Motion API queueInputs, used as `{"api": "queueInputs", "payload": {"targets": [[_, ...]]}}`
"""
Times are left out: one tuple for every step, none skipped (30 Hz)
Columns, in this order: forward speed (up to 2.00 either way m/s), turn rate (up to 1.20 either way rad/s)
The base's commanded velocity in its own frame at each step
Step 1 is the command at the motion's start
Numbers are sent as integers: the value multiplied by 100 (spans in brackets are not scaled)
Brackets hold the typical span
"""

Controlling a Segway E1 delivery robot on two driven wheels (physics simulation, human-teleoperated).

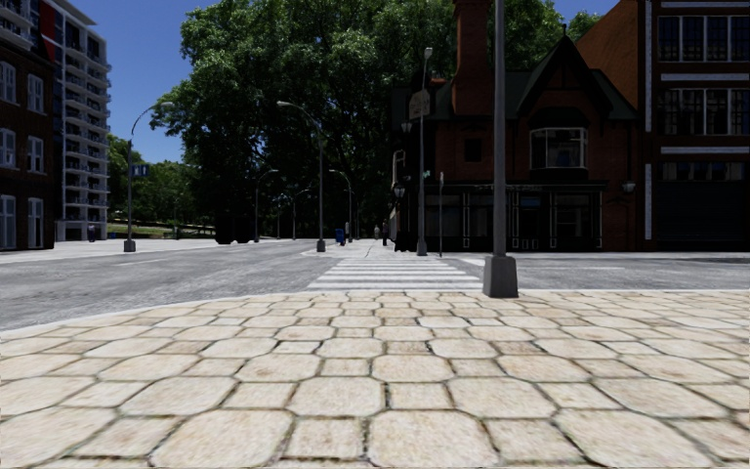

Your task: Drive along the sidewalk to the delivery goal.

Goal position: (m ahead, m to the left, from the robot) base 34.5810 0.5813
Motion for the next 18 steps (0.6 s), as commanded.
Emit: {"api": "queueInputs", "payload": {"targets": [[200, 0], [200, 0], [200, 0], [200, 0], [200, 0], [200, 0], [200, 0], [200, 0], [200, 0], [200, 0], [200, 0], [200, 0], [200, 0], [200, 0], [200, 0], [200, 0], [200, 0], [200, 0]]}}
